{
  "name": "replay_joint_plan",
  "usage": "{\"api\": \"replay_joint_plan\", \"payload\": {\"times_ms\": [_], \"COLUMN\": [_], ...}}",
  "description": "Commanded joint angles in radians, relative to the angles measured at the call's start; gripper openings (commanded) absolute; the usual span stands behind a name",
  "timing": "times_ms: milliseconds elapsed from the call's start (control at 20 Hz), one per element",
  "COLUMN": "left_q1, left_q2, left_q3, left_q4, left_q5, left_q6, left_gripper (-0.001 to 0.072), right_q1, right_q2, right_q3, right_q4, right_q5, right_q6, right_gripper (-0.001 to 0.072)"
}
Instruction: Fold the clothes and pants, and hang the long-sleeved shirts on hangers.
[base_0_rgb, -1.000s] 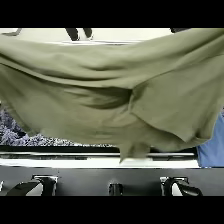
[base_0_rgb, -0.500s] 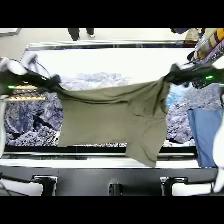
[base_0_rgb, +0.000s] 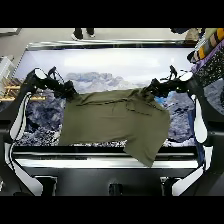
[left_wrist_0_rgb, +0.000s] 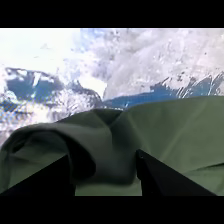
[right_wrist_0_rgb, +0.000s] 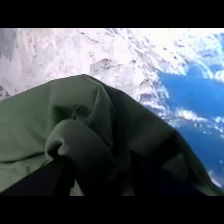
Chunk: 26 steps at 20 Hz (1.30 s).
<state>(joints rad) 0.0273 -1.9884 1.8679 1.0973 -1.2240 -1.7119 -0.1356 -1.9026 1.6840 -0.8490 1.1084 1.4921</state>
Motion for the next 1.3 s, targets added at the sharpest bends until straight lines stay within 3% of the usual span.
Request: {"api": "replay_joint_plan", "payload": {"times_ms": [0, 150, 250, 400, 550, 850, 1000, 1250], "left_q1": [0.06, 0.144, 0.186, 0.238, 0.282, 0.371, 0.41, 0.457], "left_q2": [0.023, 0.126, 0.218, 0.418, 0.621, 0.893, 0.946, 0.956], "left_q3": [0.088, 0.074, 0.006, -0.241, -0.531, -0.878, -0.946, -0.979], "left_q4": [-0.008, -0.008, -0.009, -0.009, -0.01, -0.01, -0.016, -0.085], "left_q5": [-0.151, -0.277, -0.339, -0.278, -0.224, -0.203, -0.203, -0.203], "left_q6": [0.065, 0.092, 0.115, 0.13, 0.142, 0.142, 0.165, 0.214], "left_gripper": [0.0414, 0.0414, 0.0414, 0.0414, 0.0414, 0.0416, 0.0511, 0.0511], "right_q1": [-0.093, -0.233, -0.331, -0.442, -0.473, -0.472, -0.472, -0.472], "right_q2": [0.077, 0.212, 0.335, 0.505, 0.626, 0.656, 0.656, 0.653], "right_q3": [0.011, -0.049, -0.206, -0.532, -0.792, -1.006, -1.043, -1.118], "right_q4": [-0.028, -0.084, -0.072, -0.071, -0.089, -0.102, -0.095, 0.036], "right_q5": [0.201, 0.354, 0.353, 0.34, 0.24, 0.117, 0.086, 0.029], "right_q6": [-0.073, -0.122, -0.149, -0.178, -0.242, -0.324, -0.356, -0.412], "right_gripper": [0.0417, 0.0418, 0.0418, 0.0459, 0.0478, 0.0477, 0.0477, 0.0475]}}
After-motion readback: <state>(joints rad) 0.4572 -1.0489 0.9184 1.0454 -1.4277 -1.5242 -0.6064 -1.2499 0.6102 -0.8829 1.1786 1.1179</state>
